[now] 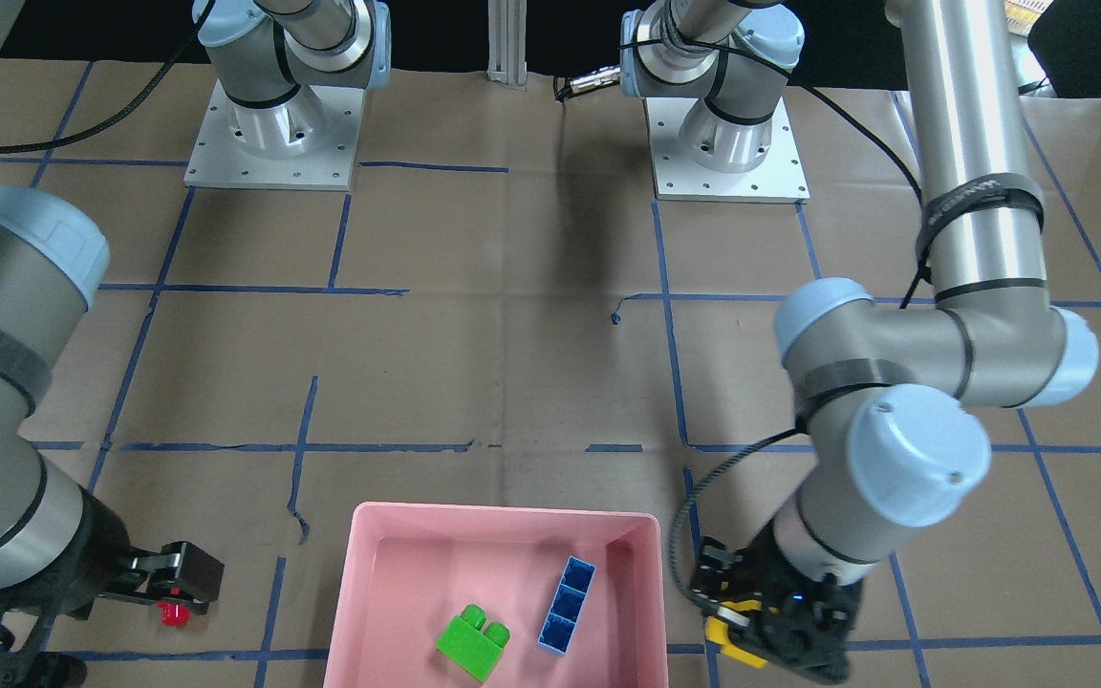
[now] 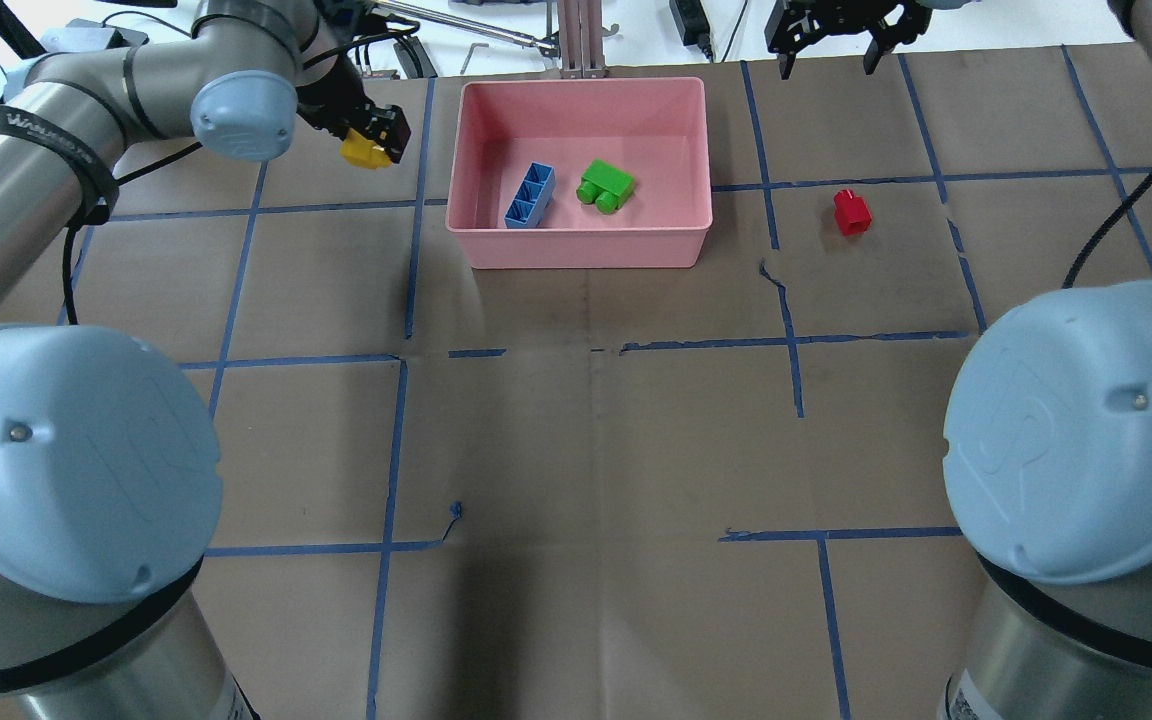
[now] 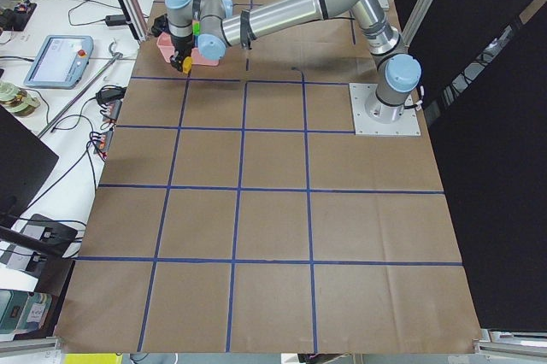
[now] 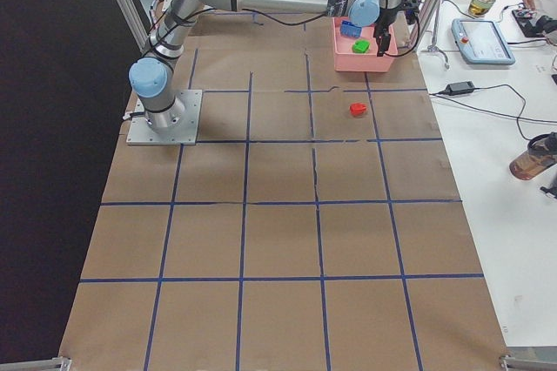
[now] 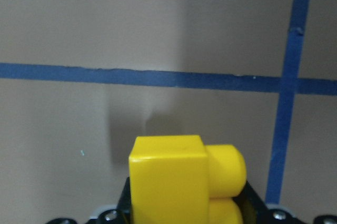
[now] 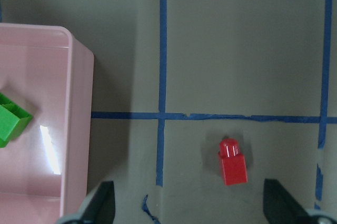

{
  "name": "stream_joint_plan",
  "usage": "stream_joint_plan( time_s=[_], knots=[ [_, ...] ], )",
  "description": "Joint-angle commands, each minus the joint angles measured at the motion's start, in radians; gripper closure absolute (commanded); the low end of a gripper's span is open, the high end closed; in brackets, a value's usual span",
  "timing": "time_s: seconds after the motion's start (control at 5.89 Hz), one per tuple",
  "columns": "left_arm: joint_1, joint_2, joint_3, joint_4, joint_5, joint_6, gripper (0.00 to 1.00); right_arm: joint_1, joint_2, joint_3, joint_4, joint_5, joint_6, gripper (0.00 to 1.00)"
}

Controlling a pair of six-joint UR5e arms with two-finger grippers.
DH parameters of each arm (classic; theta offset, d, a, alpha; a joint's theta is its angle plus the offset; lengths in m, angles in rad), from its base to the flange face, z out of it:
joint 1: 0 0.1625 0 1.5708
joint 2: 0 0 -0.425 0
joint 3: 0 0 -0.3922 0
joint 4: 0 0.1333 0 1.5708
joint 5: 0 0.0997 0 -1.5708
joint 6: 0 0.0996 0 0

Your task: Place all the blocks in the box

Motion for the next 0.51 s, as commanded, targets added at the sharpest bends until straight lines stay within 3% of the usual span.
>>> stream_joint_plan(
  time_s=[0.0,0.17,0.34],
  knots=[
    [-0.136,-0.028,0.015,0.02,0.0,0.012,1.0,-0.041,0.073,0.004,-0.014,0.002,-0.096,0.0],
    [-0.157,-0.057,0.018,0.036,0.006,0.009,0.66,-0.042,0.12,0.001,-0.015,0.0,-0.12,0.0],
    [-0.158,-0.057,0.022,0.05,0.006,0.005,0.01,-0.044,0.144,0.004,-0.014,-0.004,-0.157,0.0]
  ],
)
